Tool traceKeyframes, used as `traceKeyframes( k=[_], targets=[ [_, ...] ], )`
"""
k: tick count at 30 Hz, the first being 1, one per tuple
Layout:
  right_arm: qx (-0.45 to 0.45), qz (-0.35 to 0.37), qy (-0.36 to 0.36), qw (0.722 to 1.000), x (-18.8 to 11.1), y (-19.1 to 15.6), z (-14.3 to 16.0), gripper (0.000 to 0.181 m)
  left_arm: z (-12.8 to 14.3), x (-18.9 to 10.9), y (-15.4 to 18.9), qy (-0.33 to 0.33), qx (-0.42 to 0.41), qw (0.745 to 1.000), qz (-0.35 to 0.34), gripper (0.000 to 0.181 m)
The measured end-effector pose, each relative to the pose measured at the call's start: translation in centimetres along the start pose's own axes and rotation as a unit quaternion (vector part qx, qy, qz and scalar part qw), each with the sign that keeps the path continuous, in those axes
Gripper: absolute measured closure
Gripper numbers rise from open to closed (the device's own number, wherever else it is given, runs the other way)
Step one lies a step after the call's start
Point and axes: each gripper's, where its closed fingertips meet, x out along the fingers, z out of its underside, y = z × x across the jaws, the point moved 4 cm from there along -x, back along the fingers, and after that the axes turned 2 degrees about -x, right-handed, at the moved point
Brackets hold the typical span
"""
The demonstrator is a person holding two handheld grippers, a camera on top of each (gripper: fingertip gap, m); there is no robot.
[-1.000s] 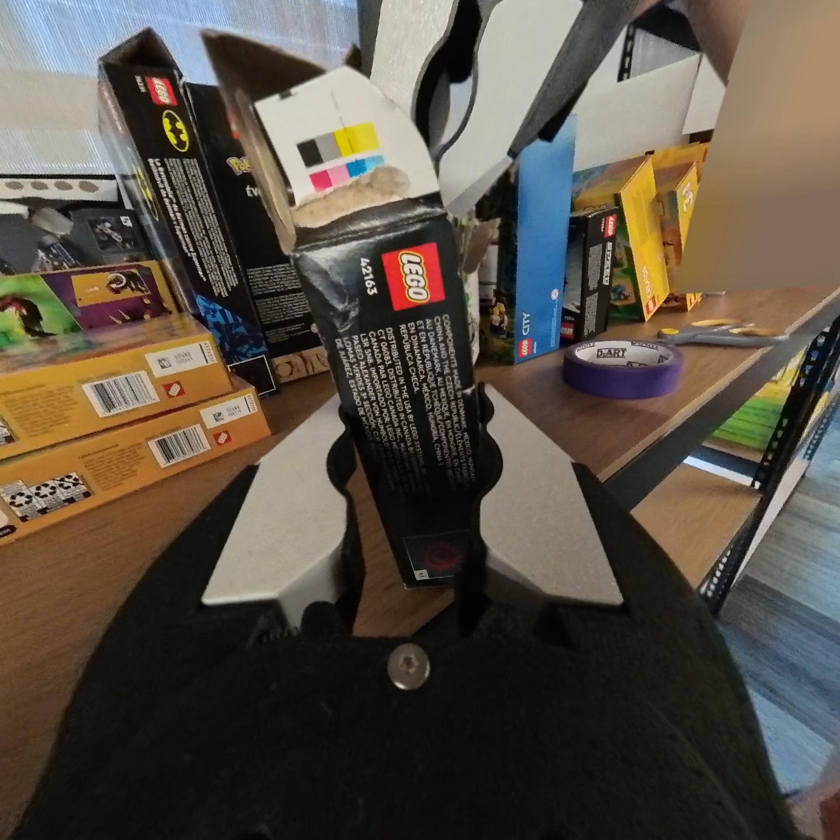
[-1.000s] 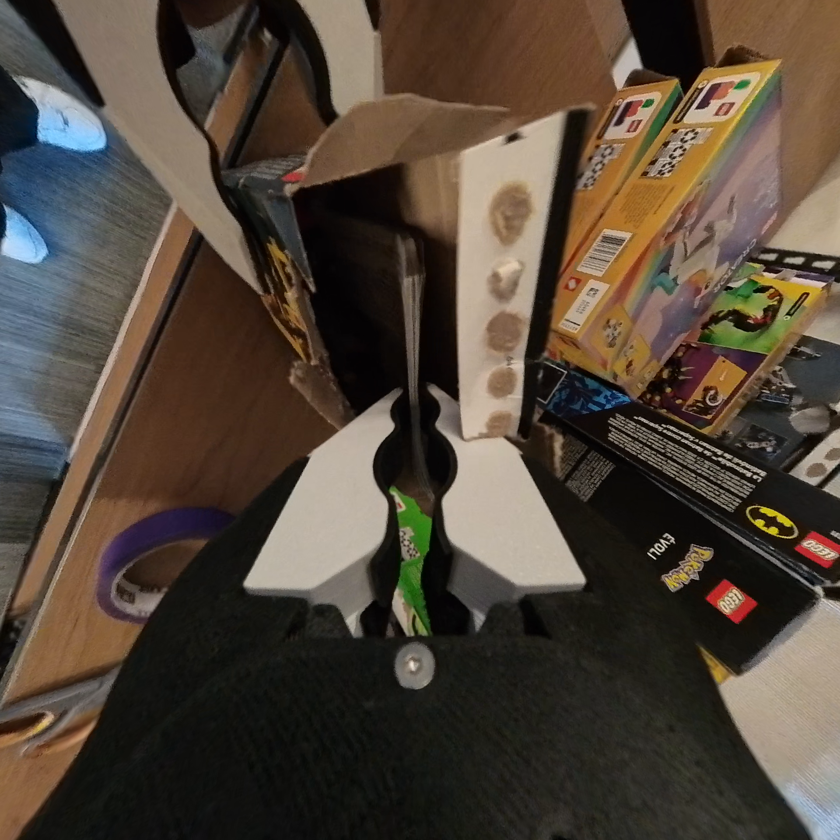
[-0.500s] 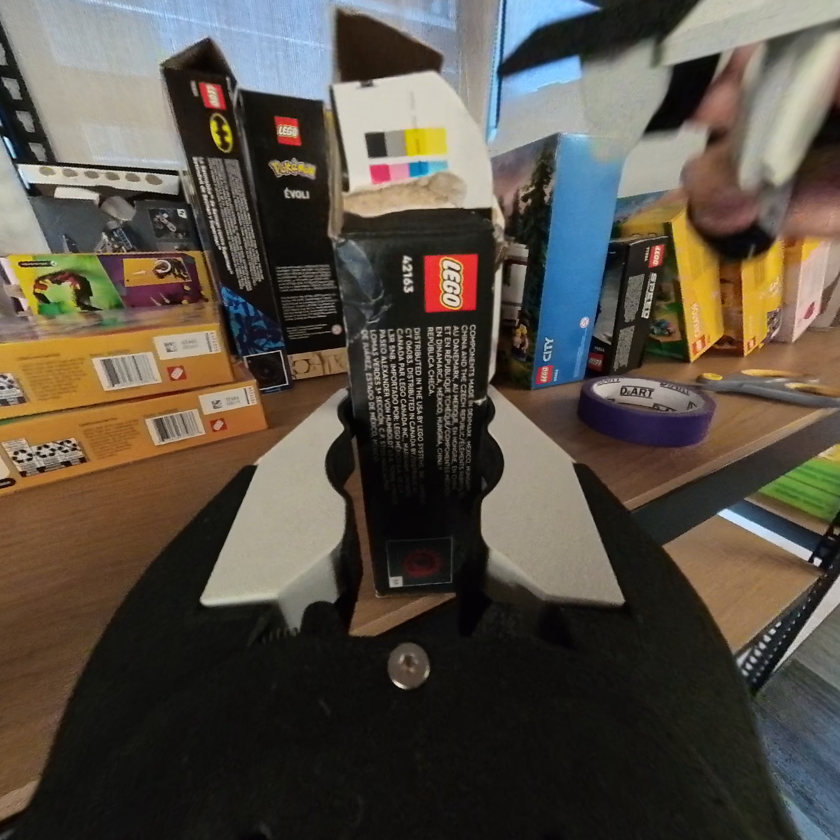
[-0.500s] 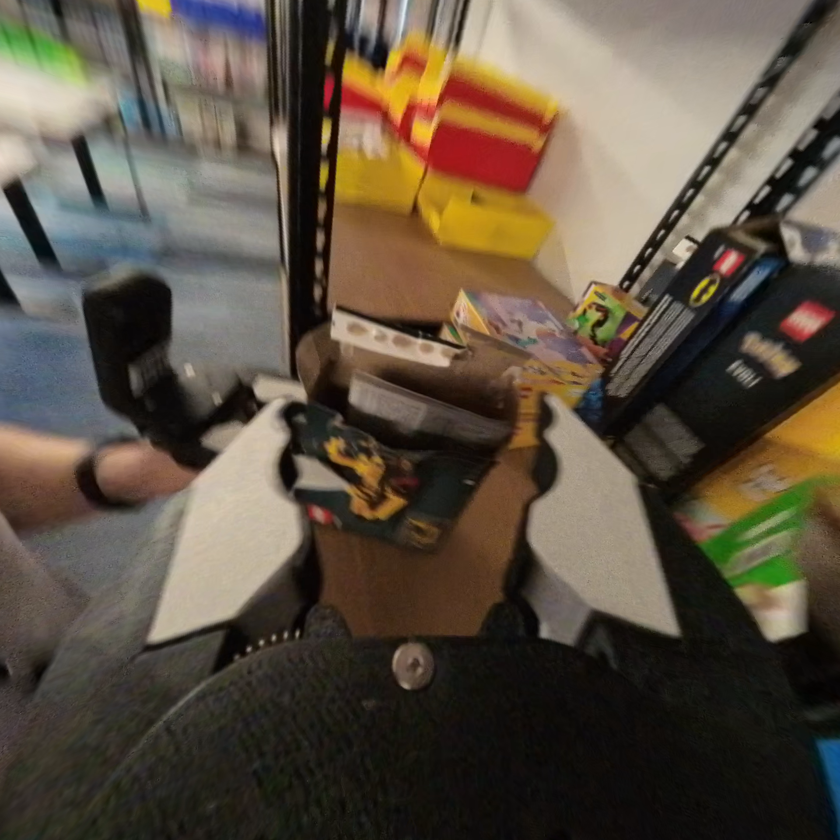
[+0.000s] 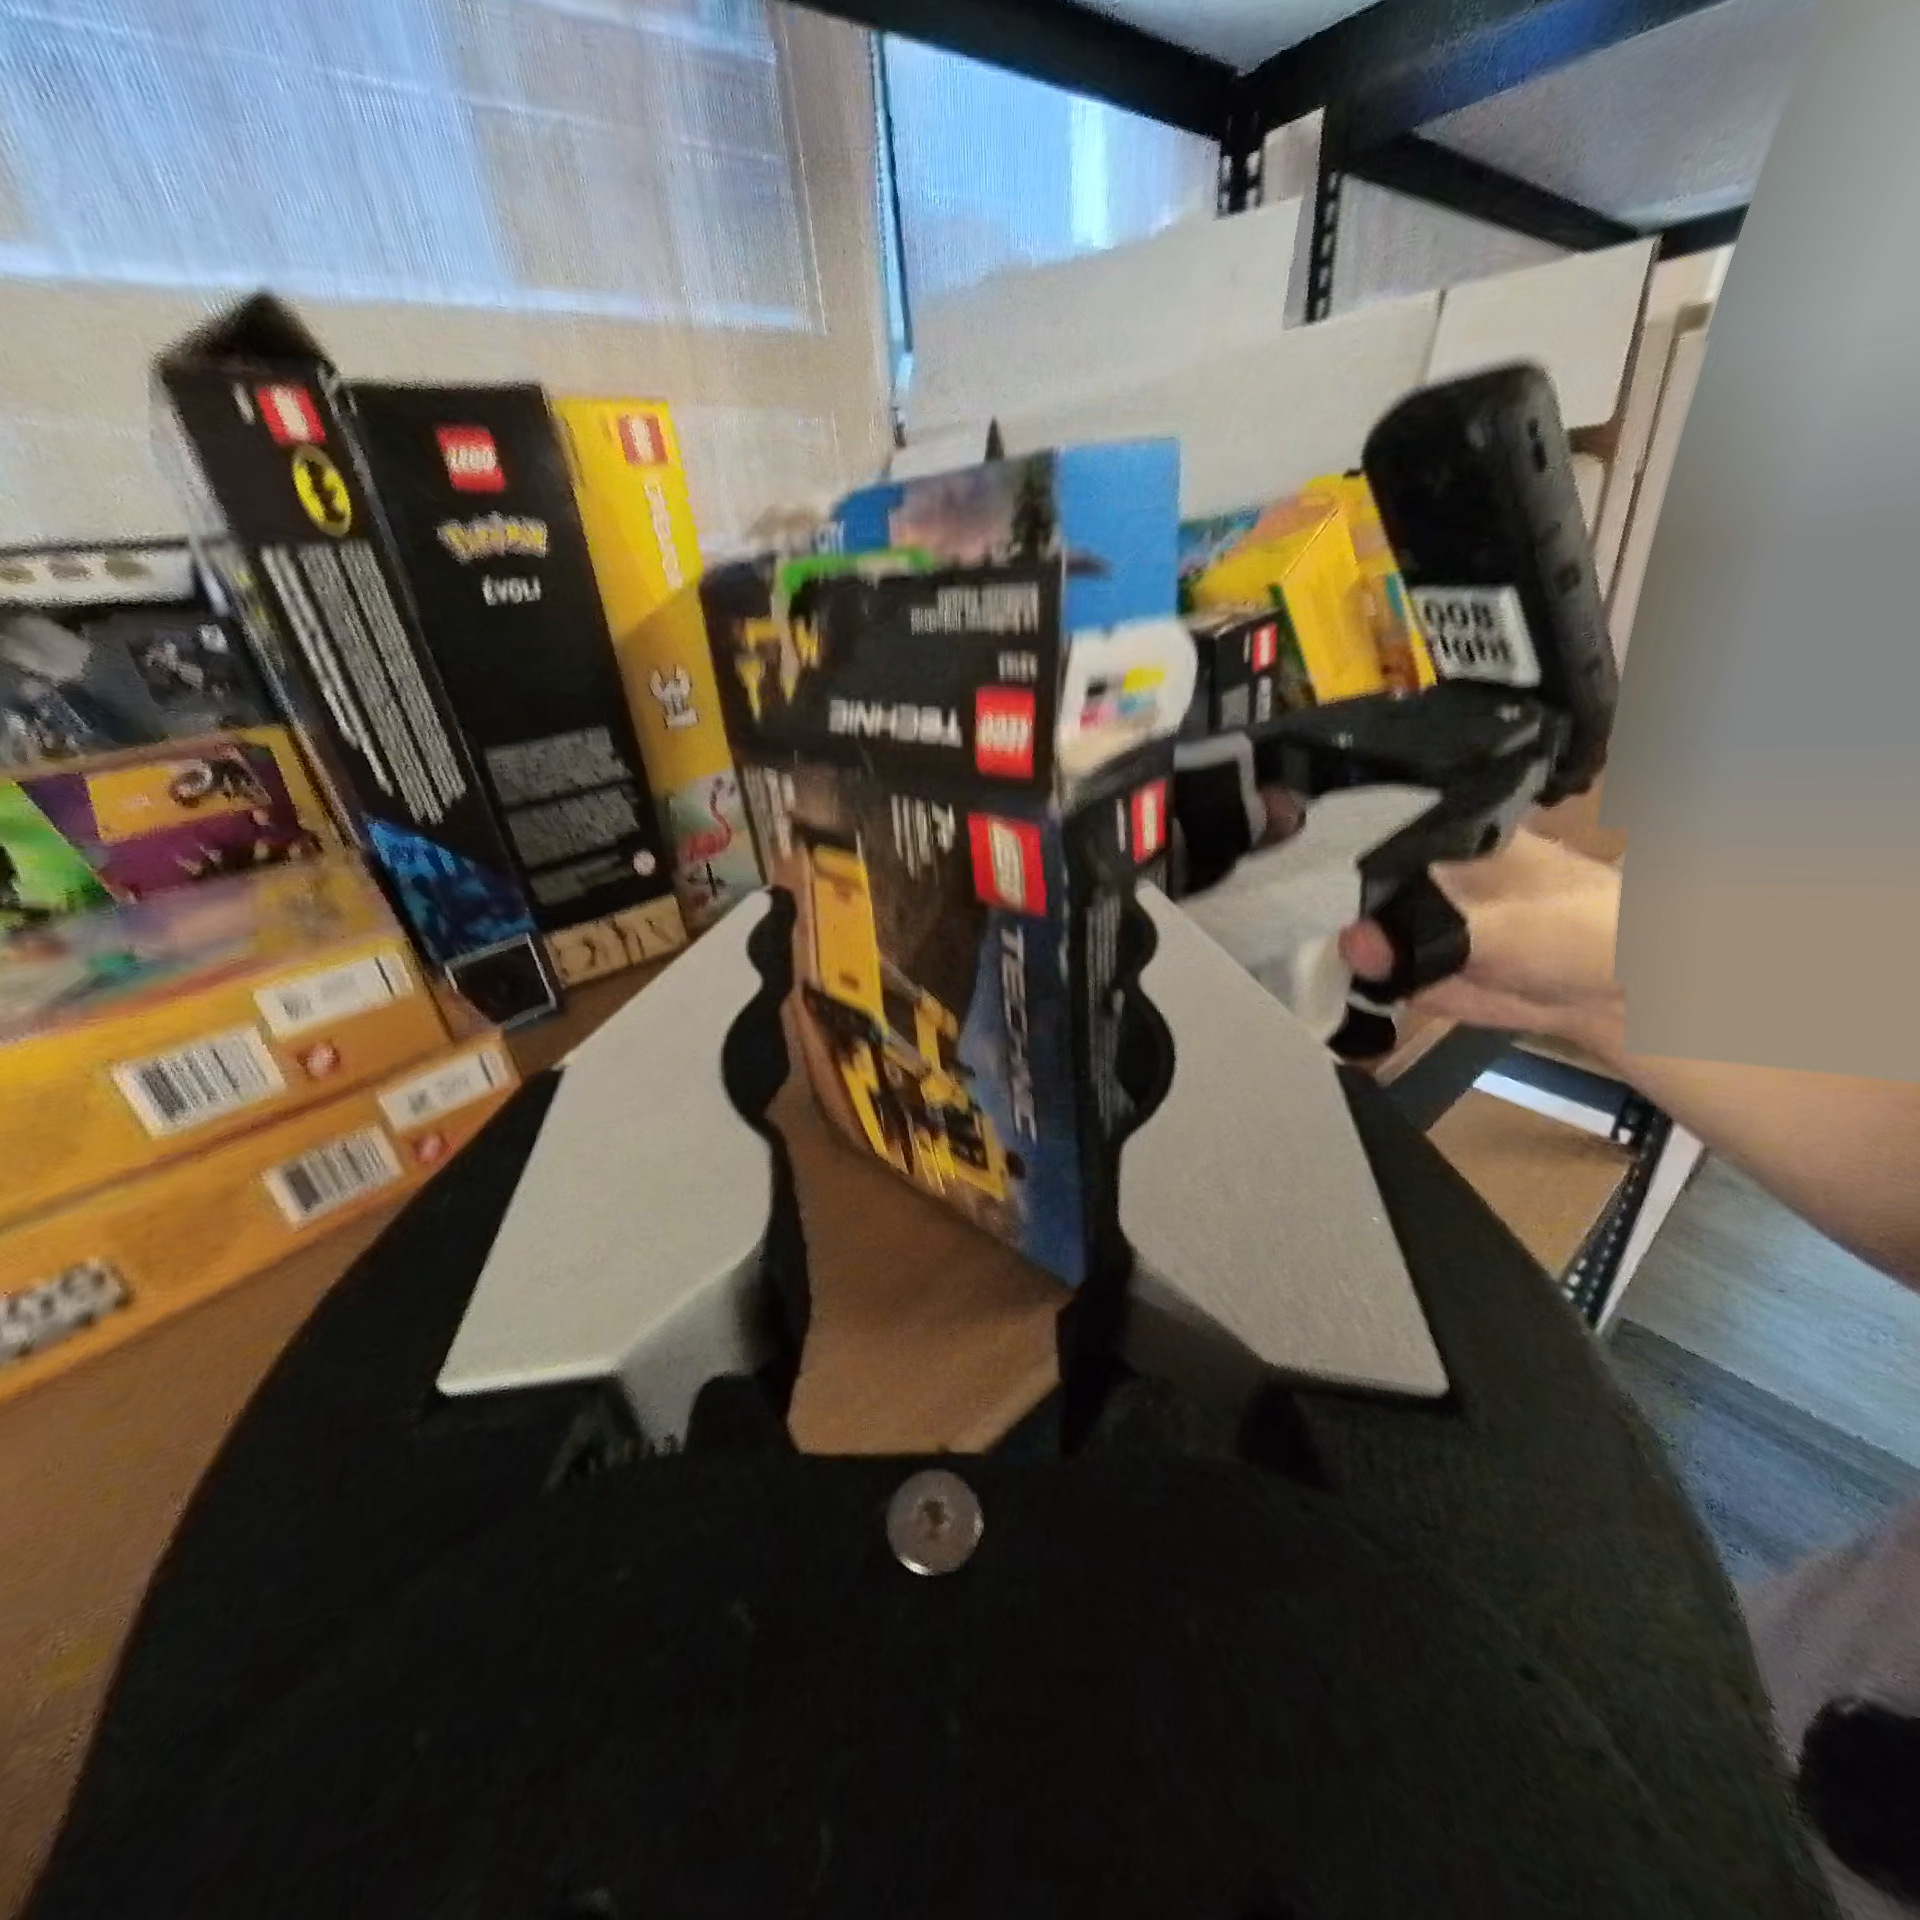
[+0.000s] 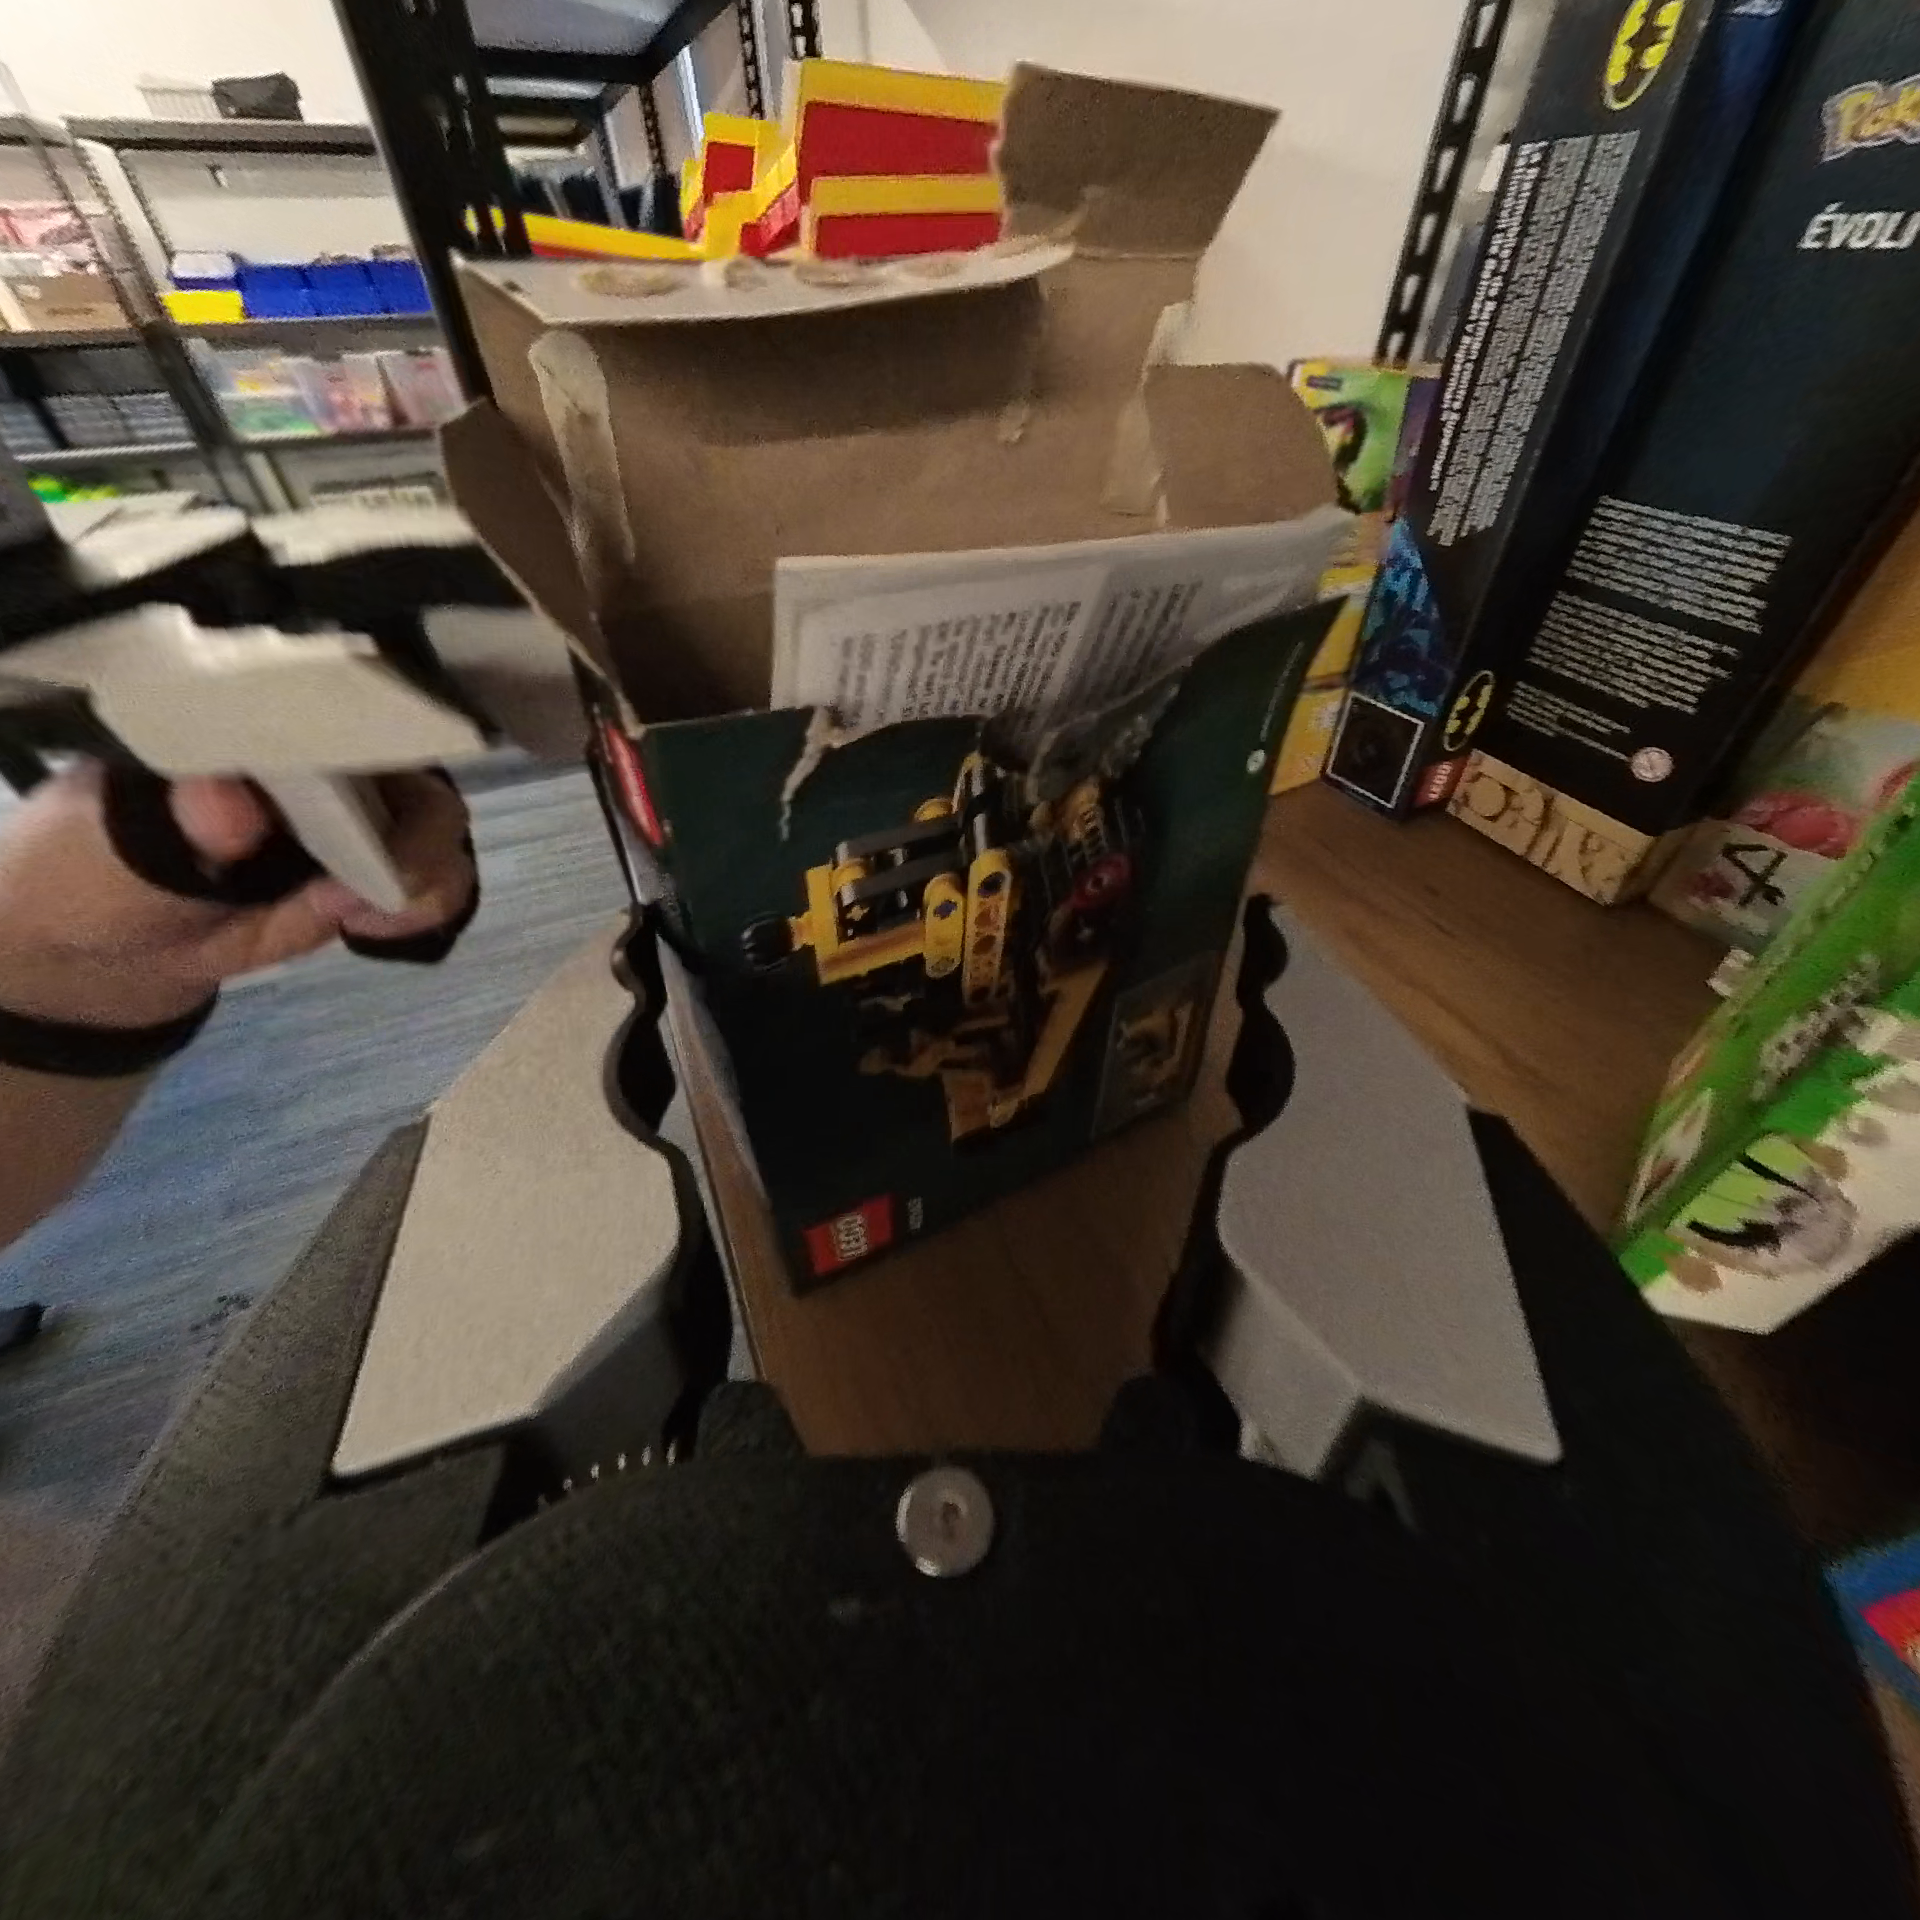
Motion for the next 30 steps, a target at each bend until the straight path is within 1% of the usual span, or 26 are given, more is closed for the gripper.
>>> traceKeyframes(
  k=[2,3,5,6,8,10,11,12,13,14,15,16,18,20,22,23,24,25,27,28,30],
  targets=[
    [0.005,0.035,0.006,0.999,-0.3,-0.1,0.1,0.069,-2.2,0.9,-0.4,-0.001,0.009,1.000,0.010,0.108],
    [-0.003,0.061,0.005,0.998,-0.4,-0.2,0.3,0.065,-3.3,1.6,-0.9,0.001,0.009,1.000,0.011,0.104],
    [-0.035,0.113,0.003,0.993,-0.3,-0.5,0.8,0.060,-5.6,2.9,-2.0,0.016,-0.017,1.000,0.009,0.098],
    [-0.042,0.126,0.009,0.991,0.0,-1.0,1.0,0.060,-6.4,3.6,-2.4,0.015,-0.039,0.999,0.010,0.099],
    [-0.043,0.143,0.025,0.988,0.7,-2.2,1.4,0.060,-7.4,4.9,-2.0,-0.002,-0.051,0.999,0.019,0.094],
    [-0.044,0.155,0.027,0.987,1.7,-3.0,2.0,0.060,-8.0,5.9,-1.2,-0.005,-0.022,1.000,-0.002,0.092],
    [-0.049,0.165,0.026,0.985,2.2,-3.1,2.2,0.061,-8.0,6.3,-0.9,-0.014,-0.001,1.000,-0.017,0.092],
    [-0.059,0.179,0.021,0.982,2.6,-3.1,2.4,0.066,-7.7,6.7,-0.8,-0.036,0.018,0.999,-0.036,0.092],
    [-0.067,0.197,0.016,0.978,2.8,-2.9,2.5,0.076,-7.3,7.0,-0.9,-0.064,0.033,0.996,-0.058,0.092],
    [-0.070,0.203,0.016,0.976,2.8,-2.8,2.4,0.090,-7.0,7.3,-1.0,-0.084,0.046,0.993,-0.076,0.096],
    [-0.066,0.205,0.021,0.976,2.7,-2.7,2.3,0.101,-6.8,7.4,-1.2,-0.094,0.054,0.990,-0.087,0.105],
    [-0.064,0.195,0.019,0.979,2.5,-2.7,2.4,0.105,-6.8,7.3,-1.3,-0.097,0.055,0.990,-0.091,0.112],
    [-0.061,0.190,0.005,0.980,1.6,-2.3,2.5,0.119,-6.9,6.7,-1.2,-0.093,0.036,0.992,-0.074,0.133],
    [-0.060,0.198,0.006,0.978,0.3,-1.4,2.5,0.130,-6.8,5.7,-1.2,-0.083,0.004,0.995,-0.057,0.138],
    [-0.057,0.198,-0.013,0.978,-0.1,-0.8,2.7,0.129,-6.0,5.1,-0.8,-0.078,-0.039,0.996,-0.034,0.144],
    [-0.058,0.200,-0.026,0.978,0.2,-0.7,2.9,0.122,-5.5,5.0,-0.6,-0.077,-0.058,0.995,-0.024,0.146],
    [-0.060,0.206,-0.040,0.976,0.6,-0.6,3.1,0.108,-4.9,5.0,-0.4,-0.075,-0.075,0.994,-0.014,0.152],
    [-0.069,0.208,-0.058,0.974,1.3,-0.7,3.4,0.099,-4.6,4.9,-0.4,-0.067,-0.091,0.994,-0.010,0.154],
    [-0.084,0.219,-0.097,0.967,2.2,-0.7,4.0,0.099,-4.4,4.7,-0.5,-0.040,-0.108,0.993,-0.010,0.157],
    [-0.089,0.217,-0.111,0.966,2.5,-0.8,4.1,0.112,-4.3,4.5,-0.4,-0.036,-0.115,0.993,-0.005,0.157],
    [-0.098,0.220,-0.116,0.963,2.7,-0.7,4.1,0.122,-4.0,4.1,-0.4,-0.028,-0.123,0.992,0.002,0.155]
  ],
)
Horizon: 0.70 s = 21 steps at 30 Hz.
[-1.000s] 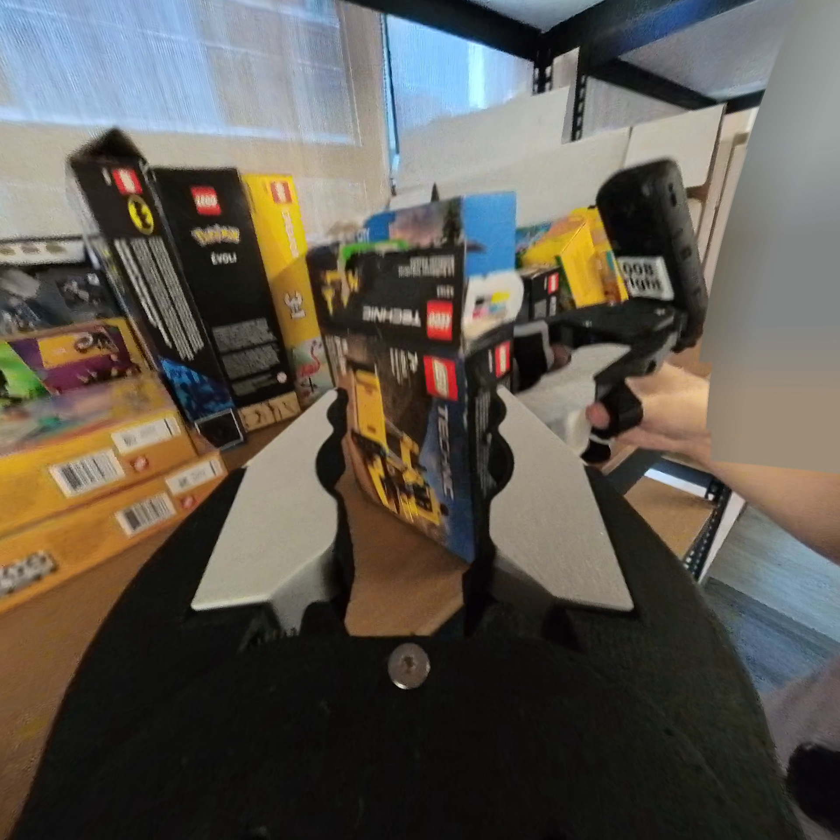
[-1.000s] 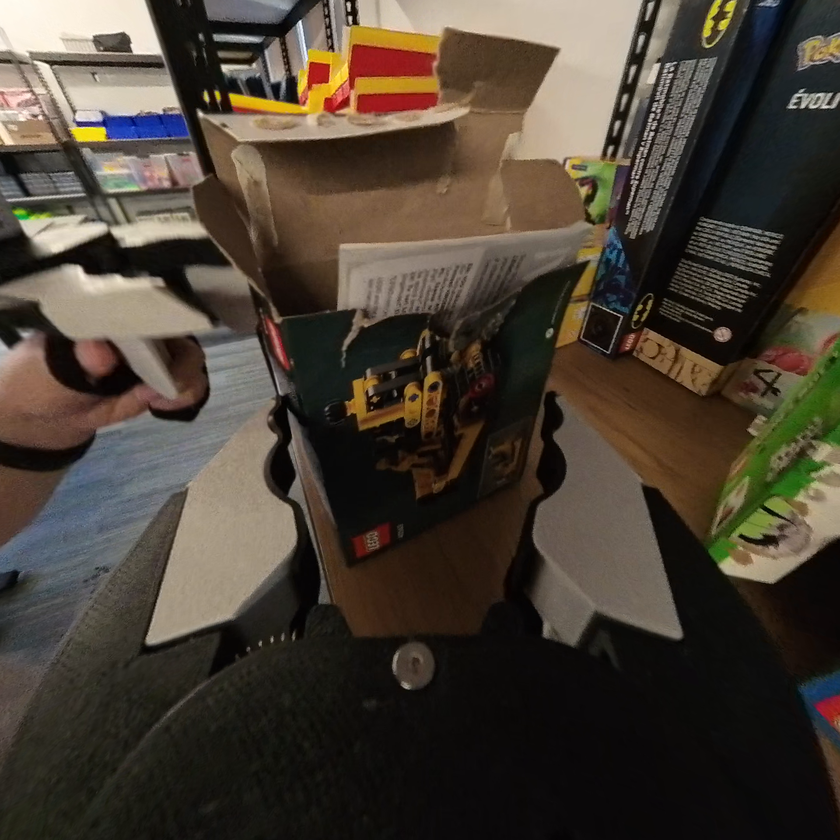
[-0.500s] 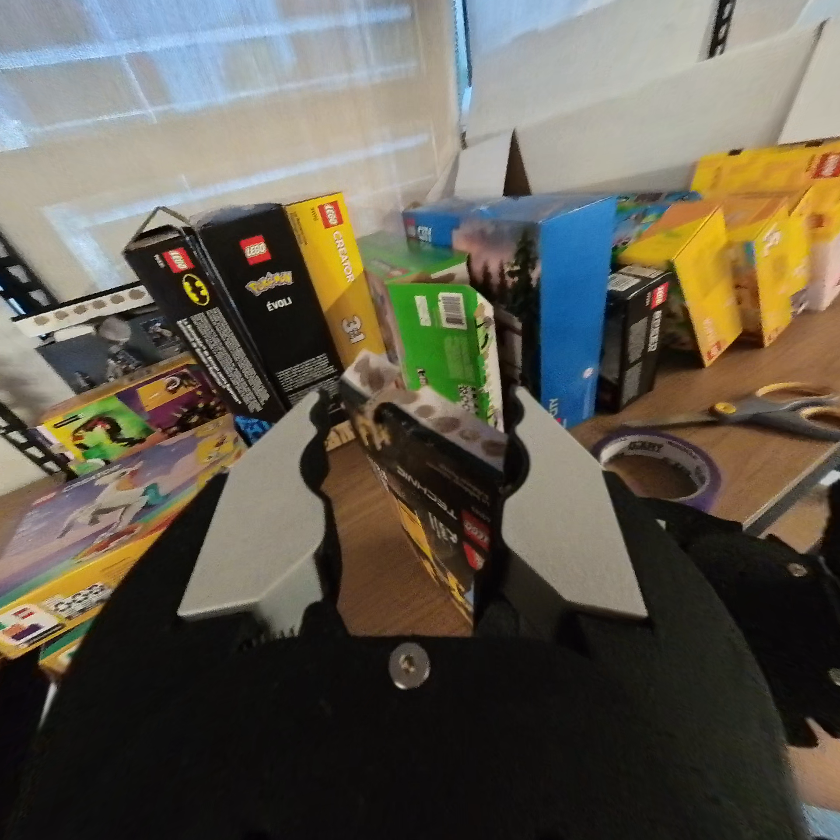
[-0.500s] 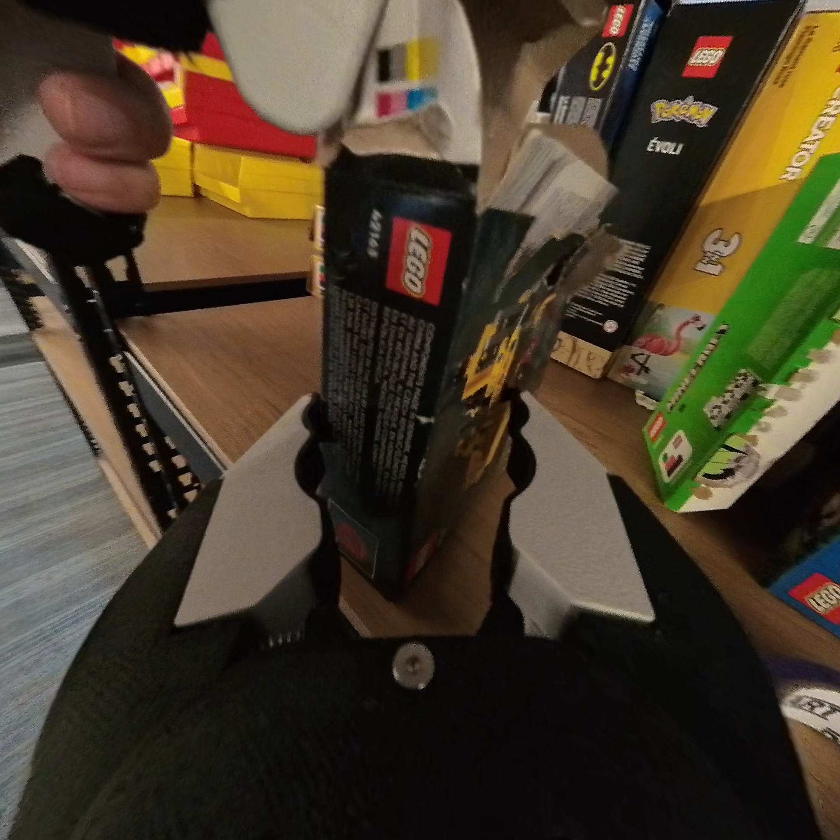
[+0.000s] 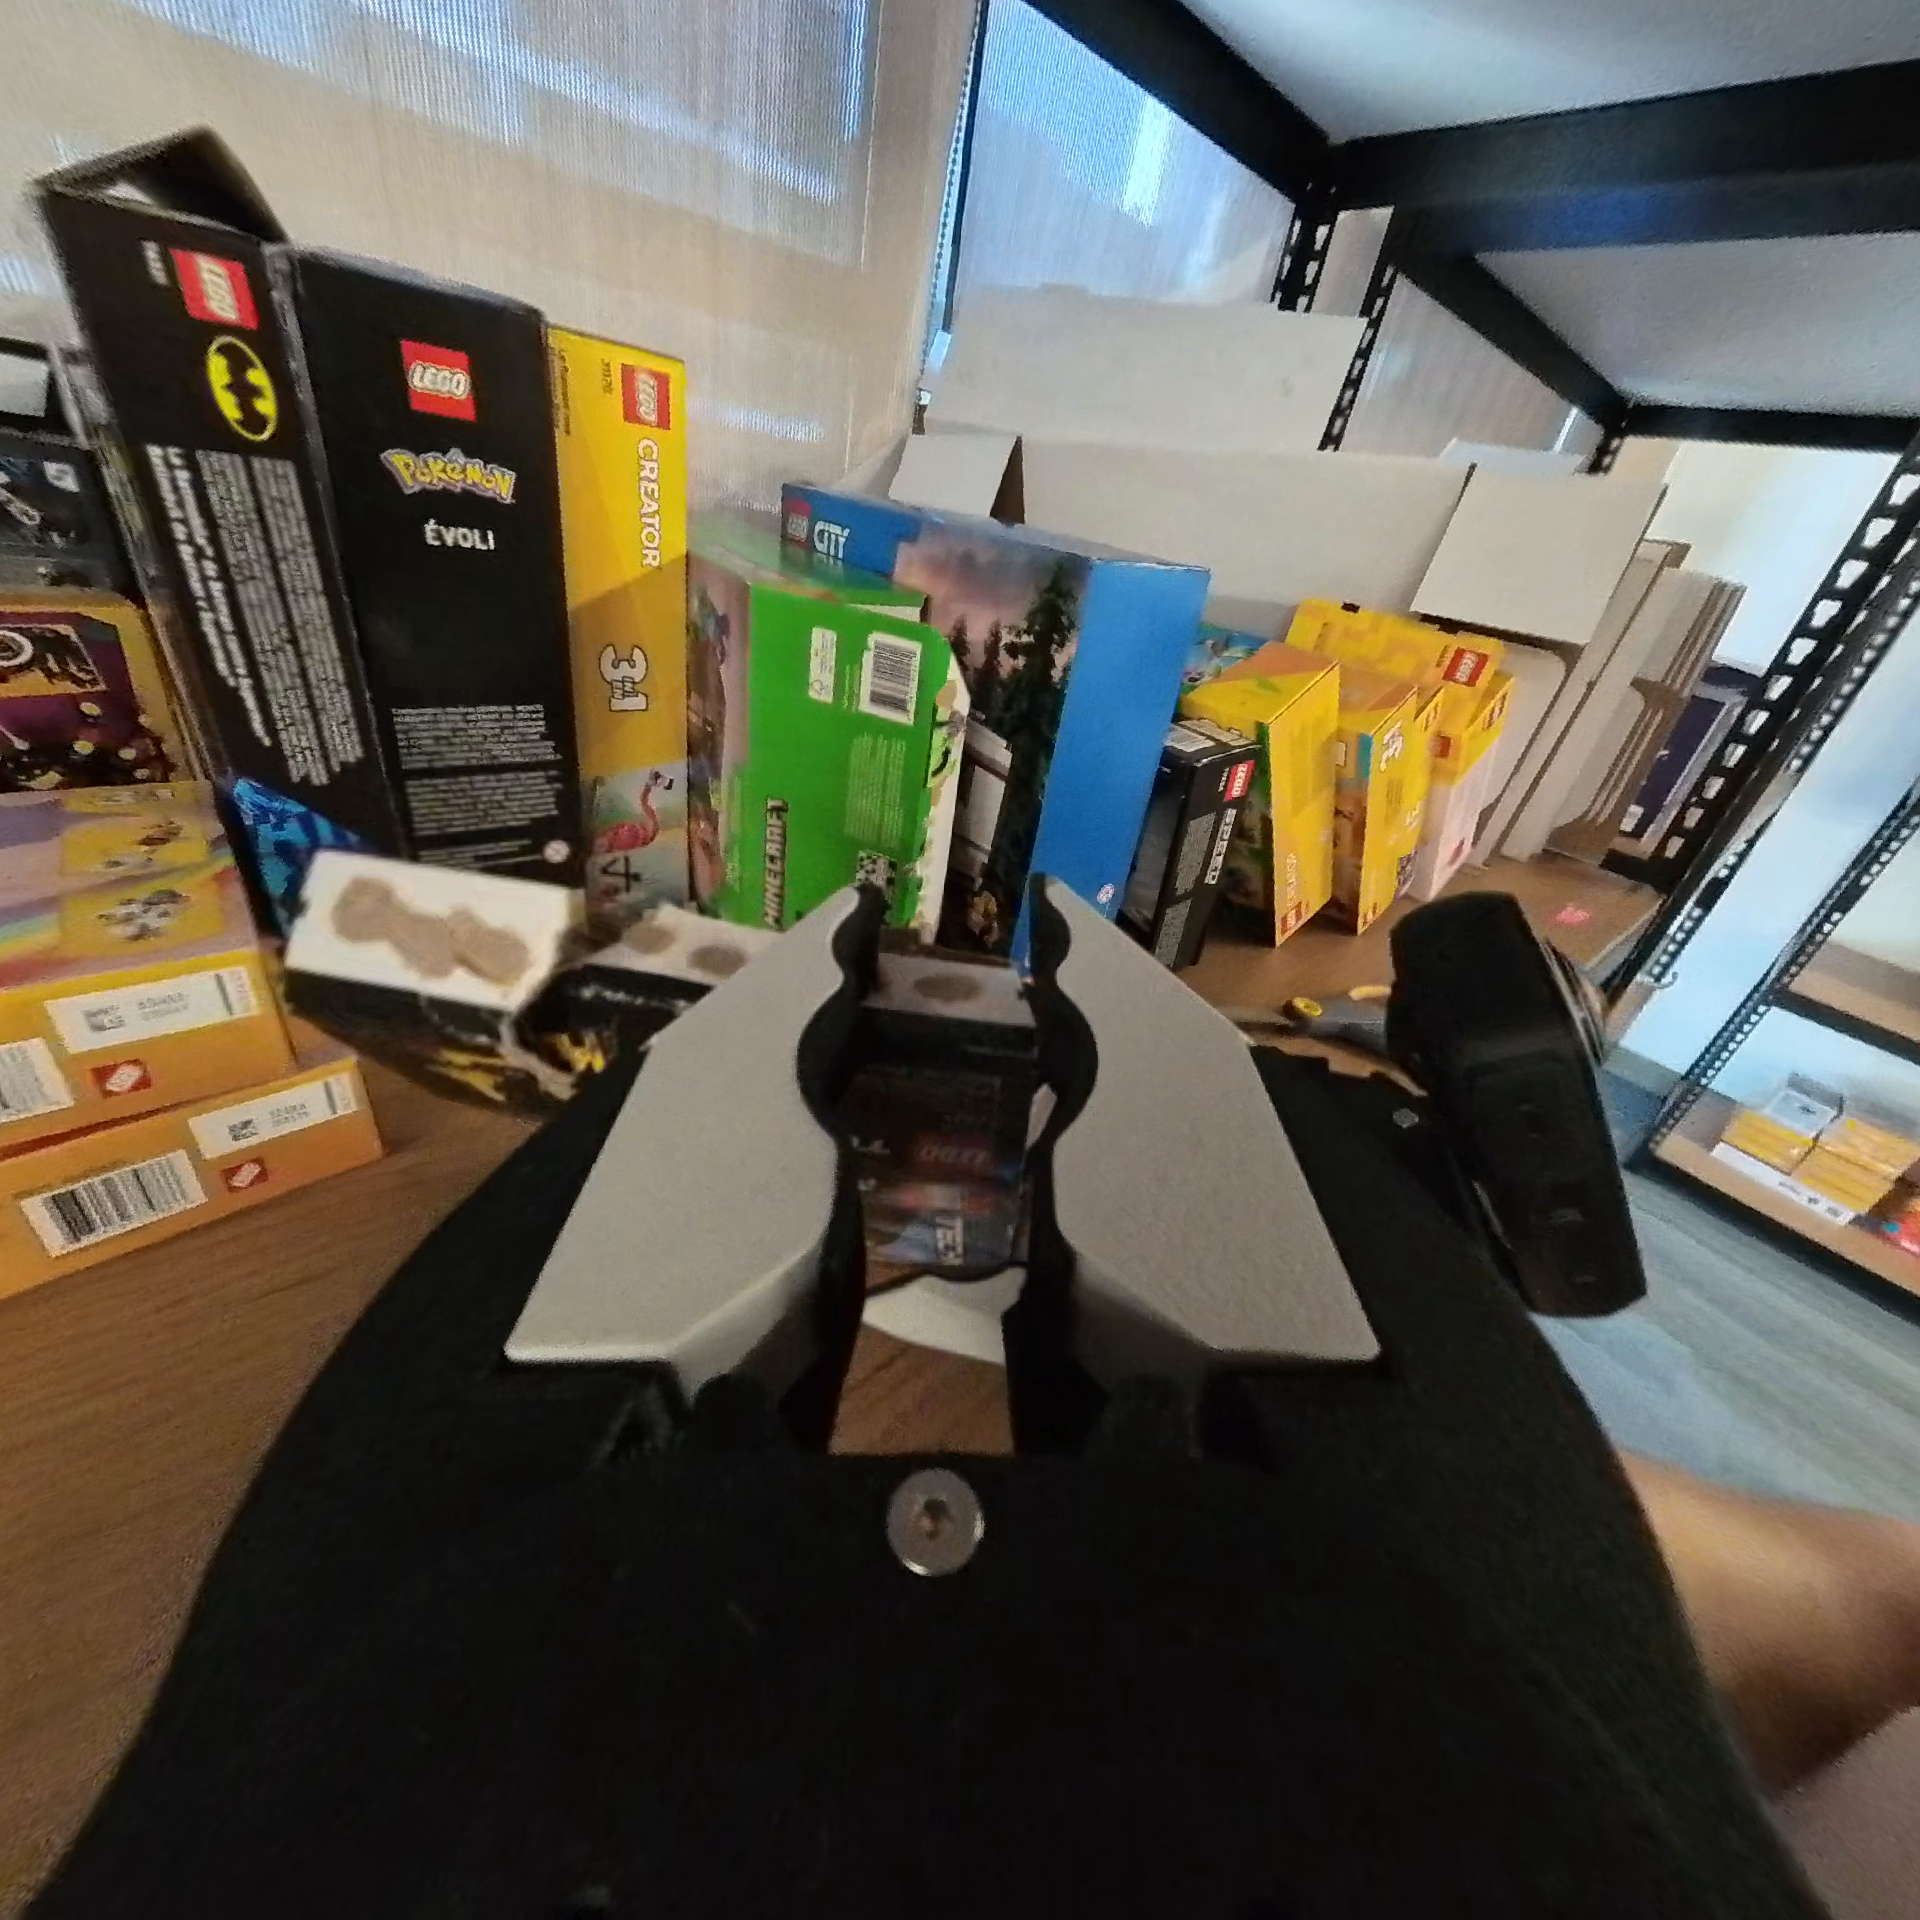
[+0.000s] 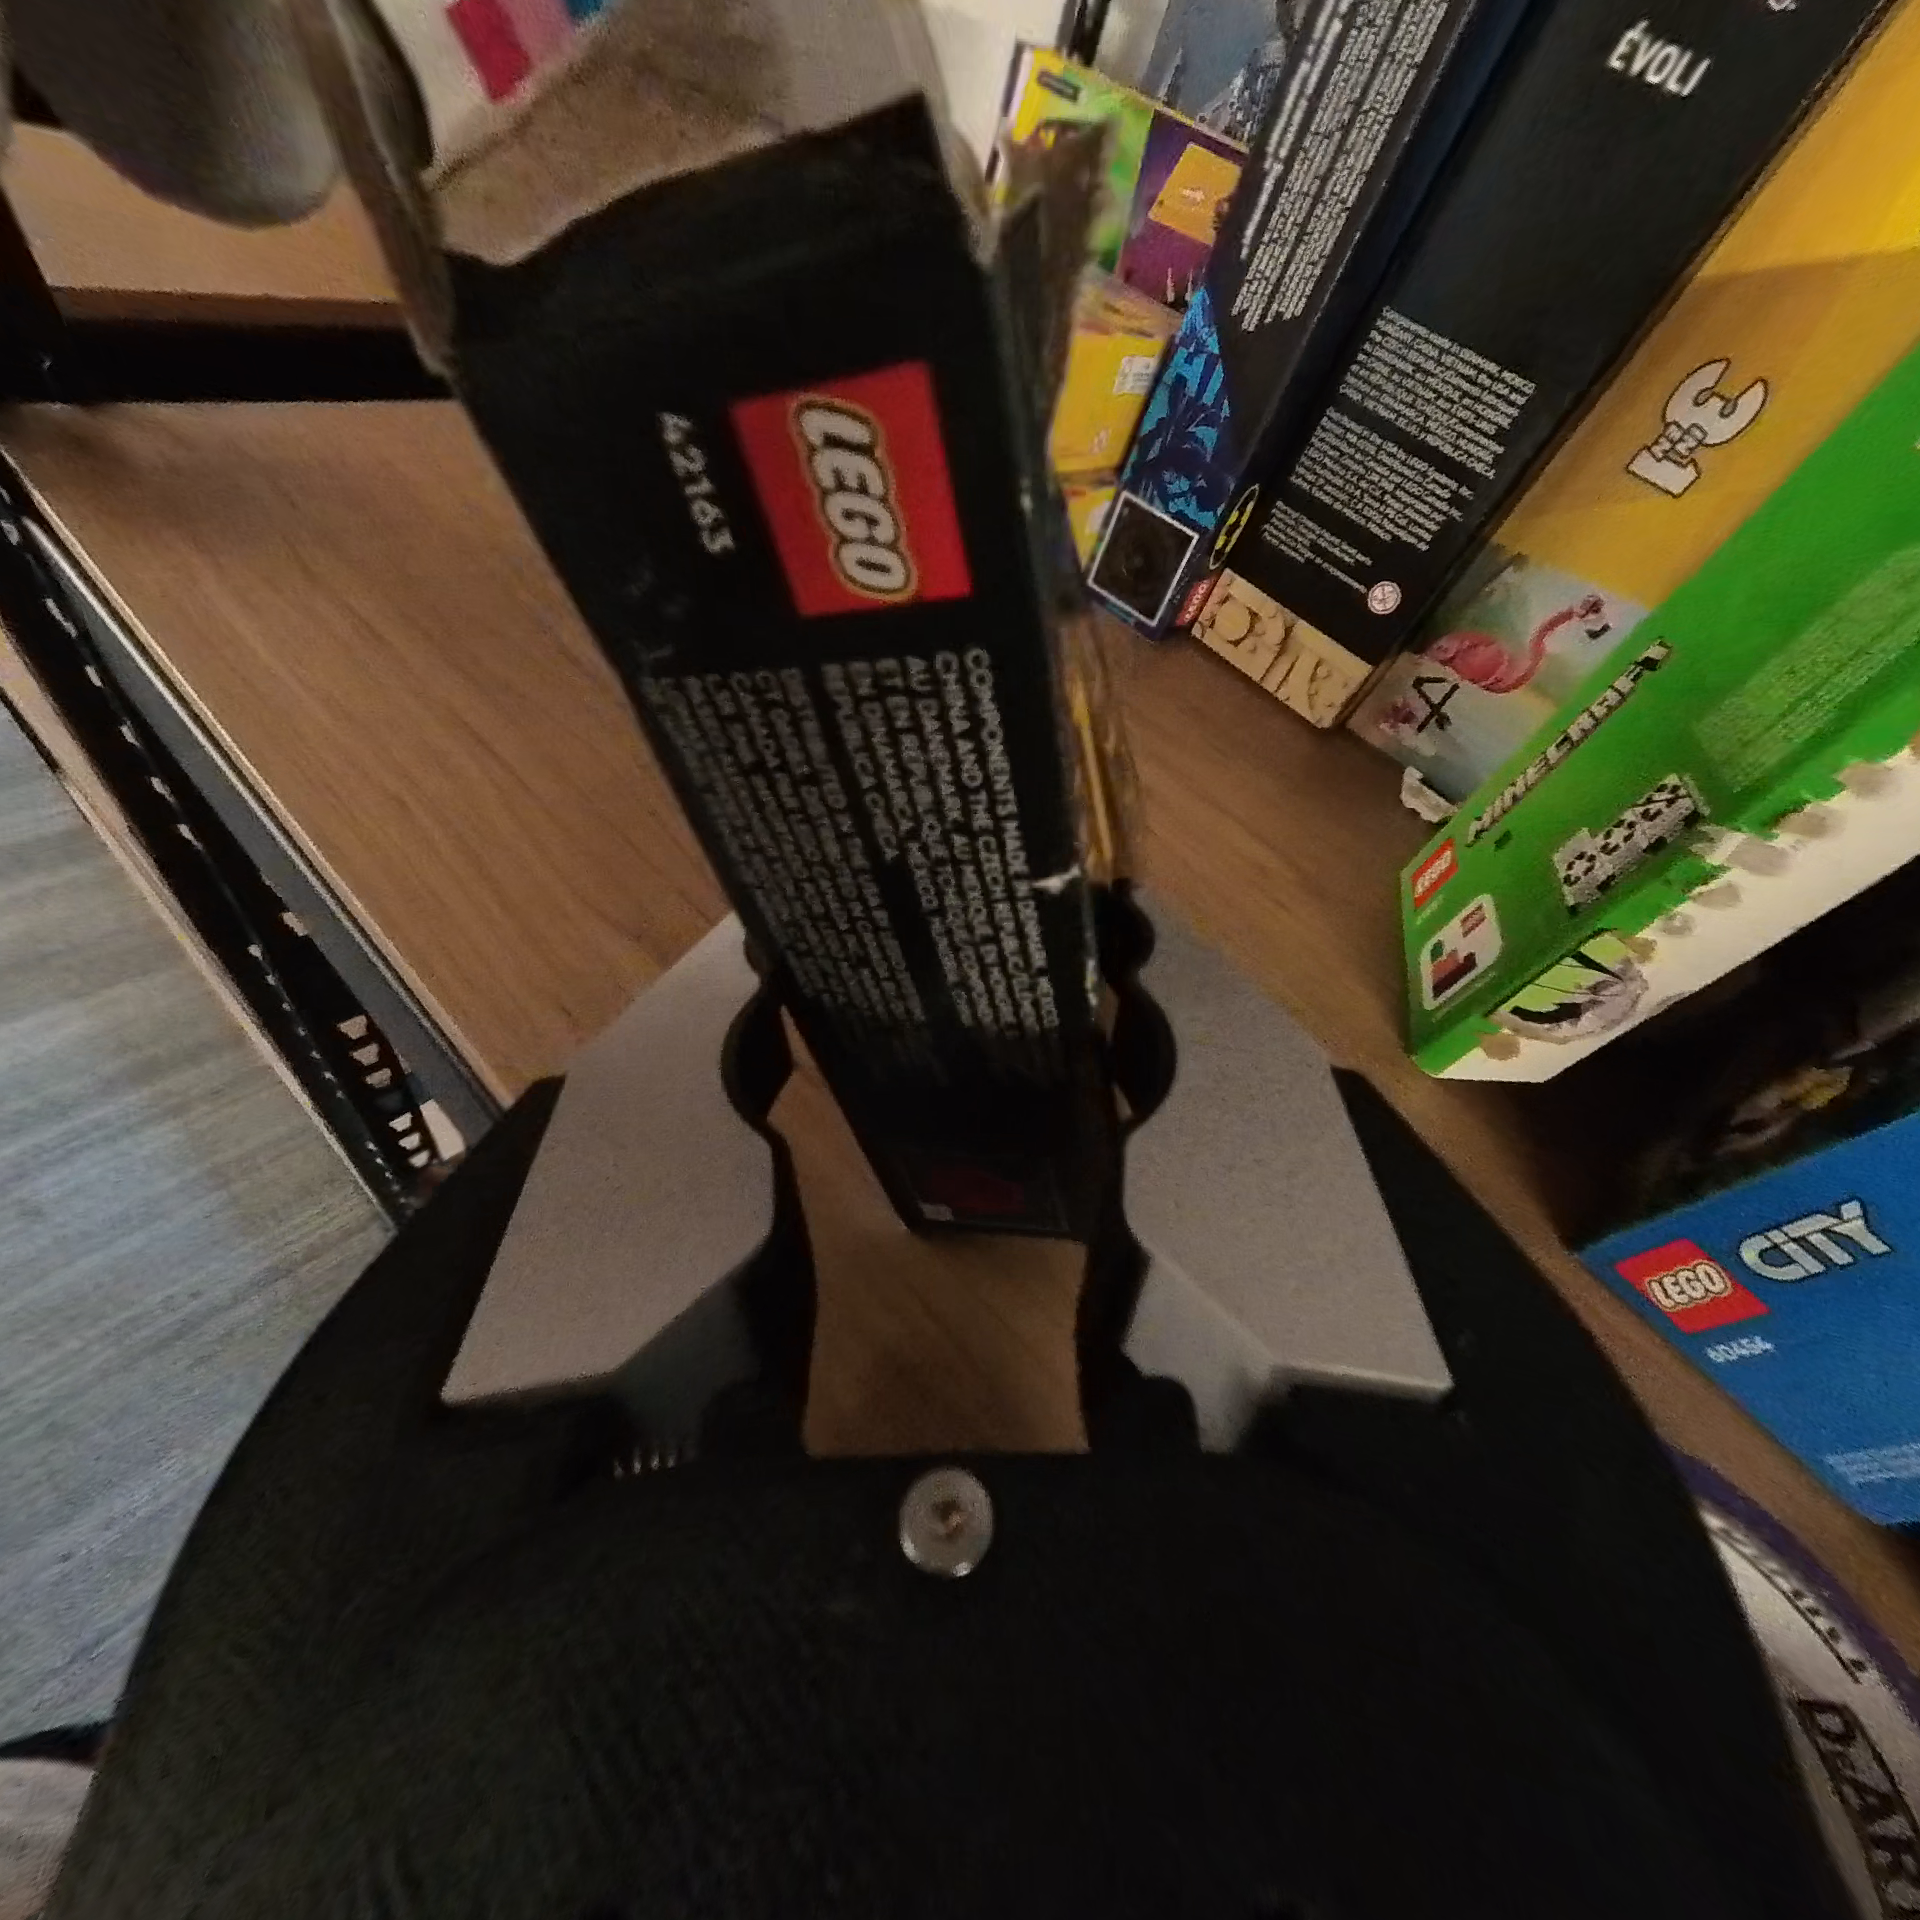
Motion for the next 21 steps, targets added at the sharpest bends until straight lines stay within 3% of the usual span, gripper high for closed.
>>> traceKeyframes(
  k=[4,9,11,17,21],
  targets=[
    [-0.023,-0.004,-0.001,1.000,-0.5,0.4,0.3,0.126,0.2,-2.0,0.1,0.029,0.018,0.999,0.019,0.148],
    [-0.116,-0.007,0.003,0.993,-2.1,0.8,1.1,0.127,0.3,-7.1,-0.1,0.120,0.094,0.988,0.012,0.134],
    [-0.117,-0.024,0.016,0.993,-2.8,0.9,1.4,0.128,1.6,-8.3,-0.7,0.113,0.088,0.990,0.014,0.124],
    [-0.151,-0.112,0.062,0.980,-5.8,0.2,2.0,0.128,6.7,-8.7,-2.1,0.048,0.003,0.992,0.112,0.096],
    [-0.151,-0.177,0.100,0.967,-7.8,0.0,2.5,0.128,9.3,-7.3,-2.3,-0.008,0.097,0.988,0.120,0.090]
  ],
)
